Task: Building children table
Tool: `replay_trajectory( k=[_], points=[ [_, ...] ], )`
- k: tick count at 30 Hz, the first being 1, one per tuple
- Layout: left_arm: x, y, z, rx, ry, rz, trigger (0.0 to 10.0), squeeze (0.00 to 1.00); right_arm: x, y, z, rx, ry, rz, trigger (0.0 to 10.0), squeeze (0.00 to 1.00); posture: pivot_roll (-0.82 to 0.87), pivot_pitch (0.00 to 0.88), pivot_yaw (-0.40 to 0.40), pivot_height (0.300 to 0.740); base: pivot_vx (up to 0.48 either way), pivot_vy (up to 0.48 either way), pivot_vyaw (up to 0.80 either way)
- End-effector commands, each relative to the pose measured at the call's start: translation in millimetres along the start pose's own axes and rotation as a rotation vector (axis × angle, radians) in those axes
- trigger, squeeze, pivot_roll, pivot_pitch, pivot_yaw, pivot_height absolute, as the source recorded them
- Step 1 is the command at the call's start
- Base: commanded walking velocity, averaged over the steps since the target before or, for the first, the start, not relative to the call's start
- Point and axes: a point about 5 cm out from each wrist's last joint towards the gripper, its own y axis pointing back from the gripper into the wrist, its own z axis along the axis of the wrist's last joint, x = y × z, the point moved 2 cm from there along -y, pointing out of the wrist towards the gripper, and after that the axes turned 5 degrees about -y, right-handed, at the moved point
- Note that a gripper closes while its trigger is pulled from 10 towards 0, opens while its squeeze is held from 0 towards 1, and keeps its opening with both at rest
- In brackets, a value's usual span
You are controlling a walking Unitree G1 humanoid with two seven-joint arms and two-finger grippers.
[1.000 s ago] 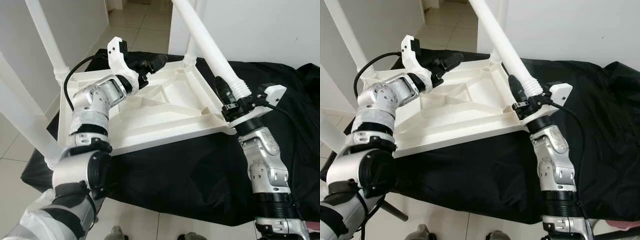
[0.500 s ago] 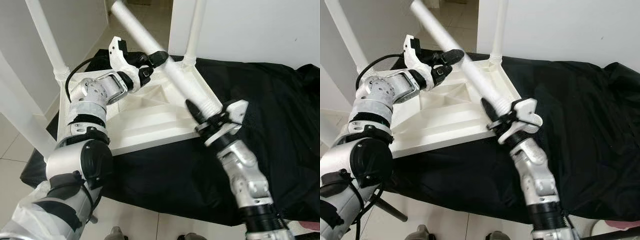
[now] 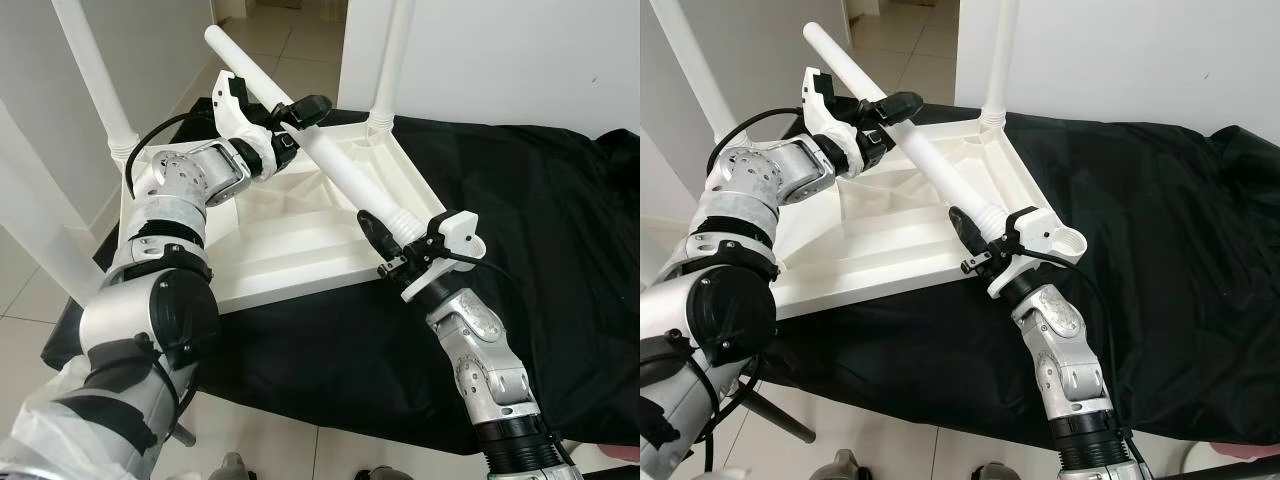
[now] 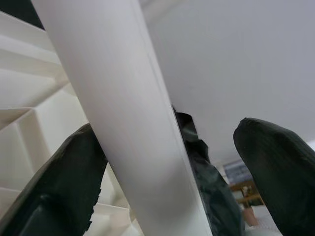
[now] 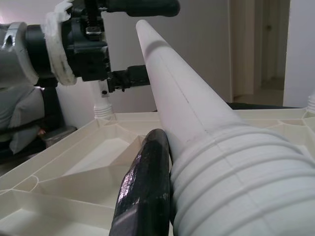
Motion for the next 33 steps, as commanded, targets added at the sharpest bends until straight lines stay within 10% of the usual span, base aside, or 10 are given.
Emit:
replay_trajectory(
  k=[1, 8, 9, 11, 12, 29, 30, 31, 32, 33],
  points=[
    [-3.3, -1.5, 9.1, -0.032, -0.007, 0.014, 10.0, 0.00, 9.5, 0.3, -2.2, 0.015, 0.005, 0.059, 10.0, 0.00, -0.11, 0.000, 0.019, 0.740, 0.000, 0.000, 0.00],
    [17.9, 6.0, 24.4, -0.094, 0.019, 0.180, 9.8, 0.00, 11.2, 6.2, -5.7, 0.040, 0.027, 0.079, 10.0, 0.00, -0.12, 0.000, 0.032, 0.740, 0.000, 0.000, 0.00],
    [20.9, 8.0, 27.4, -0.106, 0.026, 0.203, 3.2, 0.00, 10.3, 7.2, -6.1, 0.042, 0.028, 0.072, 10.0, 0.00, -0.12, 0.000, 0.036, 0.740, 0.000, 0.000, 0.00],
    [22.3, 9.4, 30.7, -0.126, 0.043, 0.210, 3.2, 0.00, 9.9, 7.8, -6.4, 0.042, 0.029, 0.067, 10.0, 0.00, -0.12, 0.000, 0.038, 0.740, 0.000, 0.000, 0.00],
    [23.7, 11.1, 34.1, -0.144, 0.057, 0.217, 0.0, 0.00, 9.2, 8.3, -6.7, 0.043, 0.031, 0.064, 10.0, 0.00, -0.12, 0.000, 0.042, 0.740, 0.000, 0.000, 0.00],
    [14.2, 9.1, 46.8, -0.199, 0.126, 0.174, 0.0, 0.00, 5.3, 8.7, -7.4, 0.028, 0.043, 0.032, 10.0, 0.00, -0.11, 0.000, 0.030, 0.740, 0.000, 0.000, 0.00],
    [11.4, 8.3, 48.2, -0.202, 0.134, 0.160, 0.0, 0.00, 4.3, 7.8, -6.8, 0.017, 0.036, 0.019, 10.0, 0.63, -0.11, 0.000, 0.025, 0.740, 0.000, 0.000, 0.00],
    [11.4, 8.3, 48.2, -0.202, 0.134, 0.160, 0.0, 0.00, 4.3, 7.8, -6.8, 0.017, 0.036, 0.019, 10.0, 0.63, -0.11, 0.000, 0.025, 0.740, 0.000, 0.000, 0.00],
    [8.8, 7.8, 50.0, -0.203, 0.129, 0.150, 4.2, 0.00, 2.6, 7.6, -6.5, 0.009, 0.011, 0.007, 10.0, 1.00, -0.11, 0.000, 0.021, 0.740, 0.000, 0.000, 0.00],
    [6.9, 7.6, 51.9, -0.204, 0.123, 0.144, 10.0, 0.00, 1.5, 8.2, -5.6, 0.003, 0.003, 0.000, 10.0, 1.00, -0.10, 0.000, 0.017, 0.740, 0.000, 0.000, 0.00]
  ],
)
